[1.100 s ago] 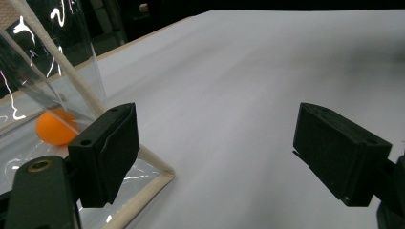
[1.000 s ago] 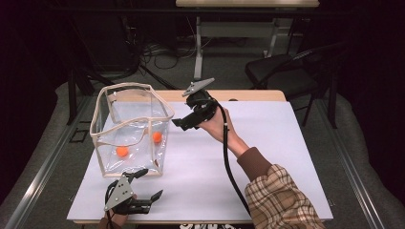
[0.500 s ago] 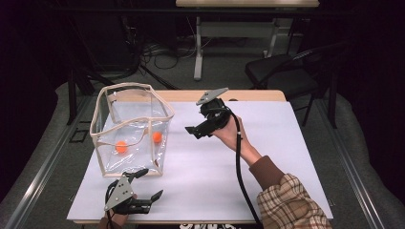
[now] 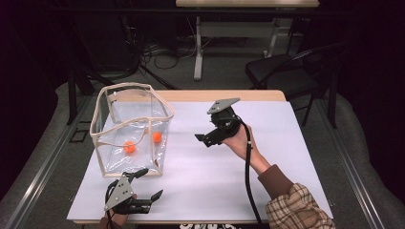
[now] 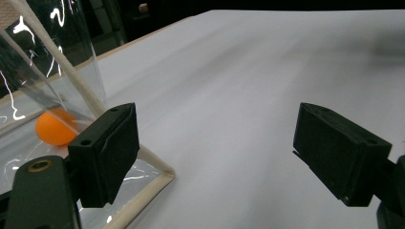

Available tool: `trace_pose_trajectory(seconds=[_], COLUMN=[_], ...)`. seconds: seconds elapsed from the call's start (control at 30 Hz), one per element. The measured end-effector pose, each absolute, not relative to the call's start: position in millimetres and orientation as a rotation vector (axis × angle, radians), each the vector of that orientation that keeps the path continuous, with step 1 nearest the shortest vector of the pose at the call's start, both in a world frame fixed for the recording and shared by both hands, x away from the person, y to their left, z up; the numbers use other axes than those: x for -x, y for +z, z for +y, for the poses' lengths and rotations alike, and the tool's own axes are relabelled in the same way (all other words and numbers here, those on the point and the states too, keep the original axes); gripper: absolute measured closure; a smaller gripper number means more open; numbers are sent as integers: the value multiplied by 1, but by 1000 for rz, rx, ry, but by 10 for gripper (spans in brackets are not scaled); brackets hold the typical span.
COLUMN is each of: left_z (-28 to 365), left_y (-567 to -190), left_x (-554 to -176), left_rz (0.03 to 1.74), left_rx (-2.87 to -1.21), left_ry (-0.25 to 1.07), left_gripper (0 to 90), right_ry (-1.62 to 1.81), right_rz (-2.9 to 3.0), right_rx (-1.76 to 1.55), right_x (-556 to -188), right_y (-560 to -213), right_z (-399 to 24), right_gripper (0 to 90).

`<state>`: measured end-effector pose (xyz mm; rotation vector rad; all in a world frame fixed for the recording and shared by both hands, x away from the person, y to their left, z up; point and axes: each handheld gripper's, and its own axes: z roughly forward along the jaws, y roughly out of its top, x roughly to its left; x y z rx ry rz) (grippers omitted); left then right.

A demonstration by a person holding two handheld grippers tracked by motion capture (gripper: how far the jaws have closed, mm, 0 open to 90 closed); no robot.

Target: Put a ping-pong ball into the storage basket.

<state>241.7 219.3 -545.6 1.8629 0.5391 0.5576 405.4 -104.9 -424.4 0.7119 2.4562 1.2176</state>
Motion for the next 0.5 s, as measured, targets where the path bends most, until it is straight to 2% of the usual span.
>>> trace_pose_trajectory(seconds=[0.5], left_z=[219], left_y=[-545], left_x=[-241], left_rz=[538], left_rx=[-1863], left_ry=[557], left_gripper=[157], right_ry=[1228], right_rz=[2423], right_rx=[-736], right_x=[-389], right_y=[-438], right_z=[-131], right_gripper=[0])
